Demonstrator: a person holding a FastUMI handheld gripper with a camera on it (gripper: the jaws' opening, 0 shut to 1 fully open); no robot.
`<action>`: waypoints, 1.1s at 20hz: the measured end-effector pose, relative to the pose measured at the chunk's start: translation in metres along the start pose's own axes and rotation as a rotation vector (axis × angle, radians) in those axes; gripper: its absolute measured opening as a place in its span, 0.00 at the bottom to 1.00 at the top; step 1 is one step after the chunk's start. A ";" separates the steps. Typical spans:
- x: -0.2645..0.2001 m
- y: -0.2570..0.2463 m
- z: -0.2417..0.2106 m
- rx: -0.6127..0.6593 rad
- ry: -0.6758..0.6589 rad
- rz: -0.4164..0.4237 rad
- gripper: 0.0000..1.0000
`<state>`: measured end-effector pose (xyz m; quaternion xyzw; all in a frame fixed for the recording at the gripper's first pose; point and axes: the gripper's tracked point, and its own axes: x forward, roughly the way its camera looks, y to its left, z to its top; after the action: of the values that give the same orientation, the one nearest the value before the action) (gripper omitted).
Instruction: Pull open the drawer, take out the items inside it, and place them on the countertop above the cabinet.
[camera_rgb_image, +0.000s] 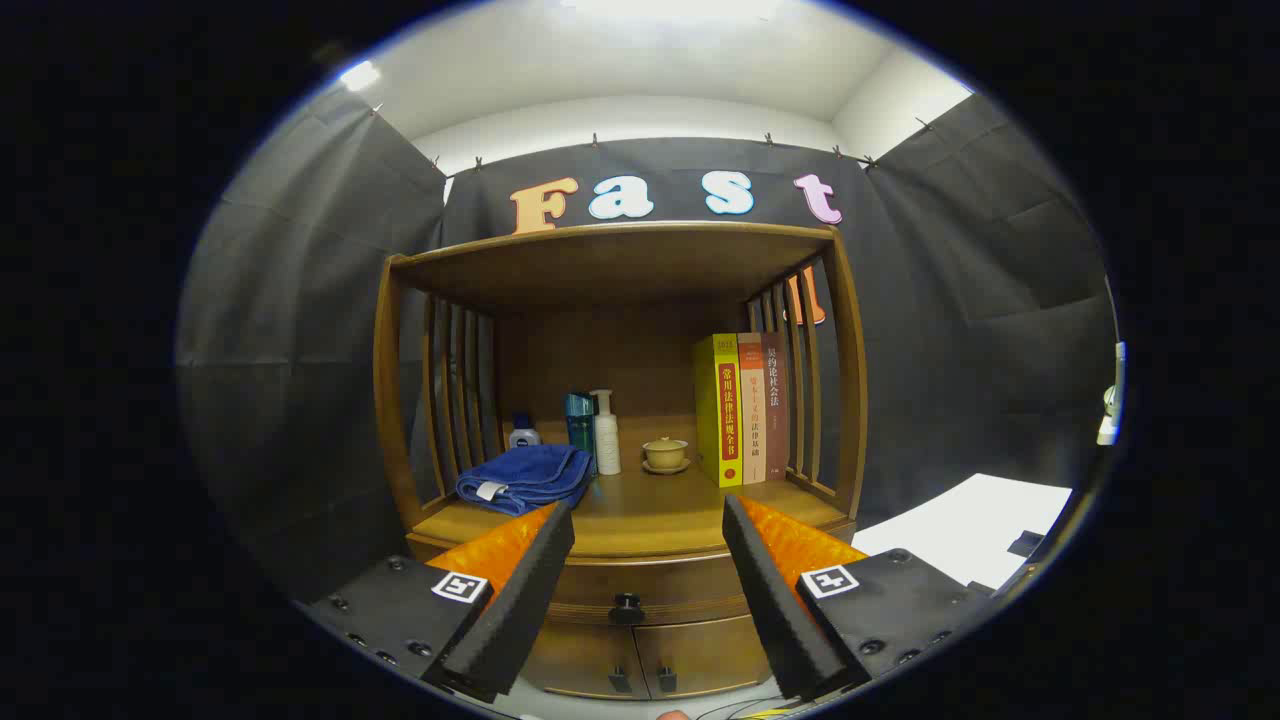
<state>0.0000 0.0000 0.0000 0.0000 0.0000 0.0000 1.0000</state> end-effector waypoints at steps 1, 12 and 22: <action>0.001 0.000 0.001 0.009 -0.005 0.002 0.98; 0.004 0.000 0.004 -0.020 -0.001 0.005 0.98; 0.019 0.011 -0.018 -0.010 0.038 0.029 0.98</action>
<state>0.0195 0.0109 -0.0185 -0.0049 0.0192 0.0145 0.9997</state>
